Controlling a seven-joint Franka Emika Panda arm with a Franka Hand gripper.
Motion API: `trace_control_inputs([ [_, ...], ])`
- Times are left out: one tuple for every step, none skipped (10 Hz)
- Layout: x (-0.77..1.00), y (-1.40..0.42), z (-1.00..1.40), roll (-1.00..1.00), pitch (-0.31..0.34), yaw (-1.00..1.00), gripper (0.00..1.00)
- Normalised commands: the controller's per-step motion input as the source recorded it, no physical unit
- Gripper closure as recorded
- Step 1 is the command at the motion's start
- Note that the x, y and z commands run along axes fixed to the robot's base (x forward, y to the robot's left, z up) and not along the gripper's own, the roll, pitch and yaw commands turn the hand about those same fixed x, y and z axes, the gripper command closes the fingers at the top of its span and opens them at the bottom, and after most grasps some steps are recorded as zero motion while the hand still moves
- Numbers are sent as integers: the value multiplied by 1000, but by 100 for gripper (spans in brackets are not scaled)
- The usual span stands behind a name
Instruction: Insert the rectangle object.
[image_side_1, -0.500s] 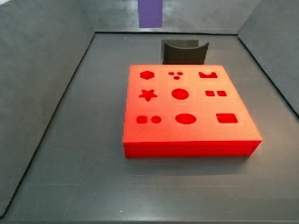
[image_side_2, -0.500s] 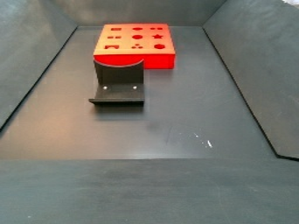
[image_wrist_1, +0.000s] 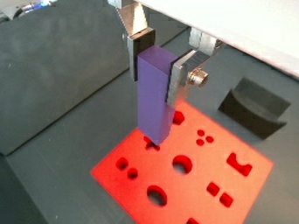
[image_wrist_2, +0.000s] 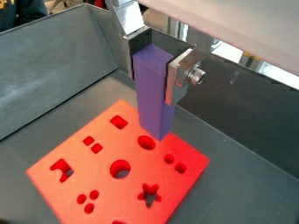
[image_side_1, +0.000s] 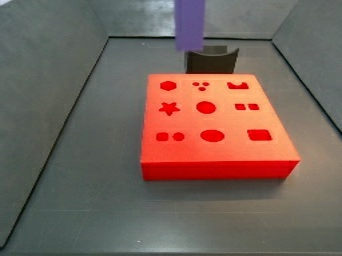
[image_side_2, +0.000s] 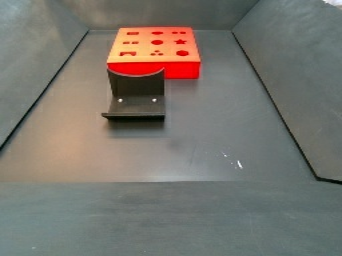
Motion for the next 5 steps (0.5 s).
trace_control_inputs([
  [1000,-280,-137,56,44,6,100],
  [1000,-246,-37,100,89,0,100],
  [1000,-214,0,131,106,0,100],
  [1000,-180,0,164,136,0,100],
  [991,-157,-23,209,187,0,100],
])
